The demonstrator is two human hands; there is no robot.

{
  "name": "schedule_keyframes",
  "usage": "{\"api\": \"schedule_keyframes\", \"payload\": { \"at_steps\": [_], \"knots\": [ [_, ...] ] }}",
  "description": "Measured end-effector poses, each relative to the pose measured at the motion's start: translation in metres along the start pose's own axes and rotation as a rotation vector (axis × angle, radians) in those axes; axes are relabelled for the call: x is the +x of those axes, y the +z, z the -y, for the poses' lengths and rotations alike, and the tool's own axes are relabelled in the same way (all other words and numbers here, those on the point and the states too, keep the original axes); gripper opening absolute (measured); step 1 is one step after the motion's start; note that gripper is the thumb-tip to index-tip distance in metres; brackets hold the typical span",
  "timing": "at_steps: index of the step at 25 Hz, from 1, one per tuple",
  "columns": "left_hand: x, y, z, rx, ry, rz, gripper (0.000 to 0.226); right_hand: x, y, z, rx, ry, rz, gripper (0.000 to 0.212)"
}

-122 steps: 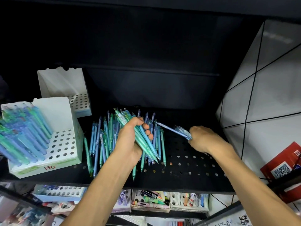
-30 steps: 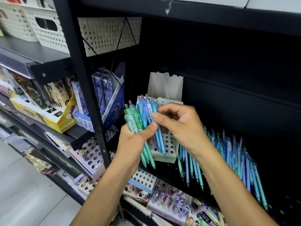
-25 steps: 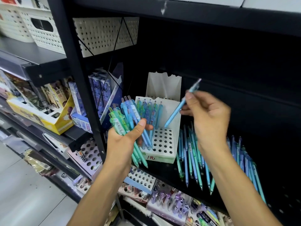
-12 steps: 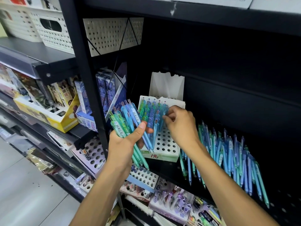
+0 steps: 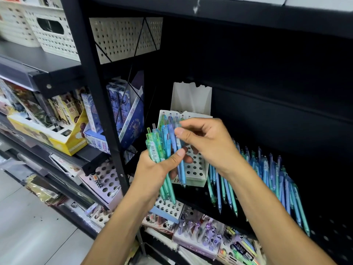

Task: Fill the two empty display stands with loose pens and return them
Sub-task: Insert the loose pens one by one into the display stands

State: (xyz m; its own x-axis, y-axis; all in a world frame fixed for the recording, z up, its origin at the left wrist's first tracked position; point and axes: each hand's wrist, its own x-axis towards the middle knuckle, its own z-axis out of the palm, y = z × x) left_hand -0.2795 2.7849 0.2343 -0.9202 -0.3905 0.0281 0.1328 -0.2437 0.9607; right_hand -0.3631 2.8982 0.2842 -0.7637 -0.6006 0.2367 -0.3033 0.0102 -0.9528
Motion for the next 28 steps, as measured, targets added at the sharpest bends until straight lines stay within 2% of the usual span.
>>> {"api": "schedule_keyframes", "payload": {
  "at_steps": [2,5,7,9,11,14,20,26,28],
  "knots": [
    [0.001,0.000,0.002,0.020,-0.011,-0.081,0.004,0.001,-0.006,-0.002,0.060,-0.002,-0.143,0.009],
    [0.004,-0.005,0.005,-0.004,0.007,-0.265,0.015,0.004,-0.023,-0.007,0.227,-0.045,-0.443,0.006],
    [0.002,-0.009,0.004,0.013,0.043,-0.316,0.015,0.007,-0.029,-0.013,0.150,-0.080,-0.566,0.008],
    [0.001,-0.012,0.003,0.021,0.052,-0.344,0.014,0.010,-0.027,-0.024,0.048,-0.091,-0.606,0.013],
    [0.002,-0.014,0.003,0.019,0.049,-0.348,0.016,0.013,-0.022,-0.034,-0.101,-0.070,-0.588,0.014],
    [0.000,-0.014,0.003,0.016,0.043,-0.316,0.019,0.016,-0.011,-0.049,-0.290,-0.044,-0.501,0.004],
    [0.000,-0.012,0.003,0.012,0.048,-0.273,0.021,0.022,-0.004,-0.053,-0.524,-0.058,-0.381,0.013],
    [0.001,-0.005,0.005,-0.002,0.012,-0.205,0.007,0.017,-0.006,-0.054,-0.642,-0.008,-0.295,0.024],
    [0.003,-0.003,0.005,0.025,0.008,-0.169,0.006,0.008,-0.007,-0.044,-0.613,-0.123,-0.355,0.019]
  ]
}}
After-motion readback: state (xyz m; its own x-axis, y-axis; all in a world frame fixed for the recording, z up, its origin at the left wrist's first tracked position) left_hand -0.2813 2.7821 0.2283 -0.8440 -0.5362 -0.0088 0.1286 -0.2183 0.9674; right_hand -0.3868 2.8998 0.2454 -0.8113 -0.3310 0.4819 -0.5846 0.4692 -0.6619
